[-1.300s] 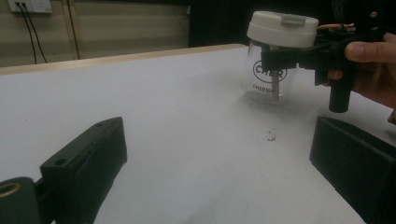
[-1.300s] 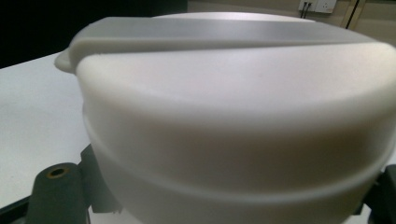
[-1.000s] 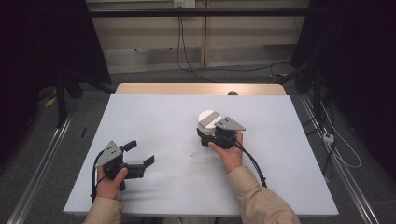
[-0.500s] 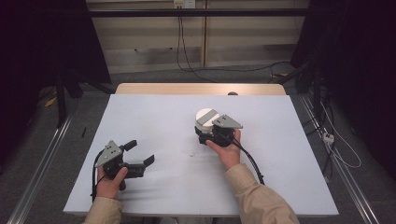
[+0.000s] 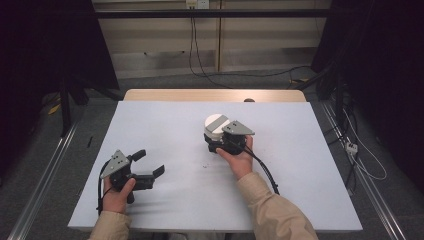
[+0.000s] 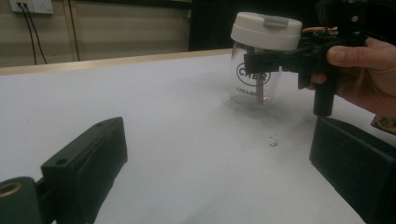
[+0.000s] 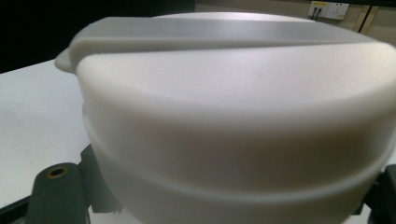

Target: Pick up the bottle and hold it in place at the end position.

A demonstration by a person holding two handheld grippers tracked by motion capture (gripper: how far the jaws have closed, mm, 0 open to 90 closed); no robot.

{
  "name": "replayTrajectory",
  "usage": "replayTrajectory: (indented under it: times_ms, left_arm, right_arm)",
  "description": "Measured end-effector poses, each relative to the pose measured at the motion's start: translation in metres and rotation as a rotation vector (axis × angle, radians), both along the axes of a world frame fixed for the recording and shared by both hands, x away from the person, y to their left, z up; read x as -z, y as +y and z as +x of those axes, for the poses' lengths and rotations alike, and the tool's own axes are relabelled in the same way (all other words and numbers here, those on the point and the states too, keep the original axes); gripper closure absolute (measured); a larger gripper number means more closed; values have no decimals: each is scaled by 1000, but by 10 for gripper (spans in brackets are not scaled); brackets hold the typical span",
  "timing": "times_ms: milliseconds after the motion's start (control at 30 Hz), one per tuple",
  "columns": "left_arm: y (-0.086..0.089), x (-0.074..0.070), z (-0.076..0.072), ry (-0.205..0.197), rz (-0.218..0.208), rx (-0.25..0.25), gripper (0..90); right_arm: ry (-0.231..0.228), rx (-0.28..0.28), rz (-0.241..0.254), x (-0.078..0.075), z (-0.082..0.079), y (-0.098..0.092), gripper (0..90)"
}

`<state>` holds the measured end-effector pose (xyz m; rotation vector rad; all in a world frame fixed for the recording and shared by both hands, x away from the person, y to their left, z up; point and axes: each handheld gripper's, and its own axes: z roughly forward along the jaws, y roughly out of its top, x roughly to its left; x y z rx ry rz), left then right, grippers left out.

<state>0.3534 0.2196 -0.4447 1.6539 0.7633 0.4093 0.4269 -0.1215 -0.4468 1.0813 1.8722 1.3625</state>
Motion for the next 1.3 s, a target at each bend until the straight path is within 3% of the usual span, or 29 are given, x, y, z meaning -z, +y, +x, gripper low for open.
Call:
replayTrajectory:
  times_ms: [167,500,767,967,1300]
  left_arm:
    - [0,0,0,-2,16,4,39]
    - [-2,0,2,2,-2,11,39]
    - [-5,1,6,5,-3,18,39]
    - [-6,0,5,5,8,17,40]
    - [-5,-2,2,4,14,-3,39]
  right_arm:
    - [3,-1,3,3,2,1,184]
    - [18,-9,-15,10,5,4,184]
    - [-11,-25,-29,12,4,4,184]
    - [-9,-21,-2,15,2,0,185]
    - [-16,-21,-7,15,1,0,186]
